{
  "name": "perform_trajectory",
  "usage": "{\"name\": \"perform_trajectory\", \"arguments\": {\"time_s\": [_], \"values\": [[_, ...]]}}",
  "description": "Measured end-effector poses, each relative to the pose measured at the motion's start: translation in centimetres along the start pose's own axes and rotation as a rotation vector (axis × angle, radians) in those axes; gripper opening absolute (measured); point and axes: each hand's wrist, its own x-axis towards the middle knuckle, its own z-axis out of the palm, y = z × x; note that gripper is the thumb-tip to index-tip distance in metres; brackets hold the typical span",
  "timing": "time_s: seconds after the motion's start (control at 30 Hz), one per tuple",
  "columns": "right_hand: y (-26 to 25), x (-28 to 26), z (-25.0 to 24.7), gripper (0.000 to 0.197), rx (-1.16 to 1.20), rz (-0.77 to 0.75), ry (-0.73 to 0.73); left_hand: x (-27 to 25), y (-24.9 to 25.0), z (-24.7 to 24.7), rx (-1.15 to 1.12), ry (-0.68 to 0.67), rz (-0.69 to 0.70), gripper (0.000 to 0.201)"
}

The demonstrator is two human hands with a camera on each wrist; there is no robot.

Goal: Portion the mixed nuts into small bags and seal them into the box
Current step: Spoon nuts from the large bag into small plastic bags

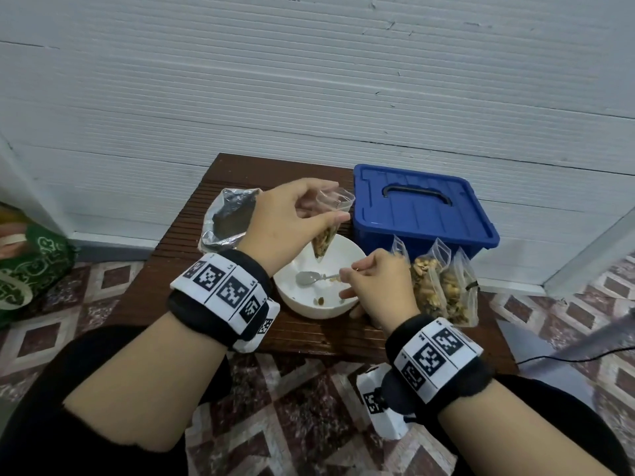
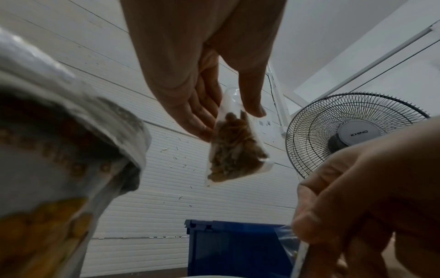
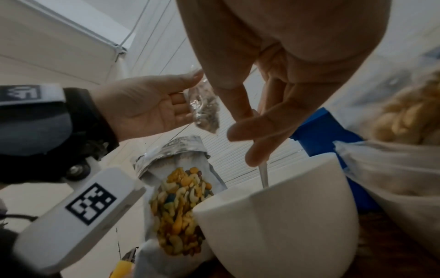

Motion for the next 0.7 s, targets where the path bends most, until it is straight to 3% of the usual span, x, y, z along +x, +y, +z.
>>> {"name": "perform_trajectory", "arguments": {"time_s": [0.27, 0.43, 0.7], "values": [[1.4, -1.1, -0.4, 0.015, -0.184, 0.017, -0.007, -0.2, -0.8, 0.4, 0.022, -0.011, -0.029, 0.039], [1.7, -1.0, -0.4, 0.006, -0.360, -0.132, 0.076, -0.4, -0.9, 0.4, 0.040, -0.011, -0.018, 0.038], [2.0, -1.5, -0.9, 0.027, -0.551, -0.191, 0.138, -0.9, -0.7, 0.0, 0.046, -0.018, -0.007, 0.039]]}}
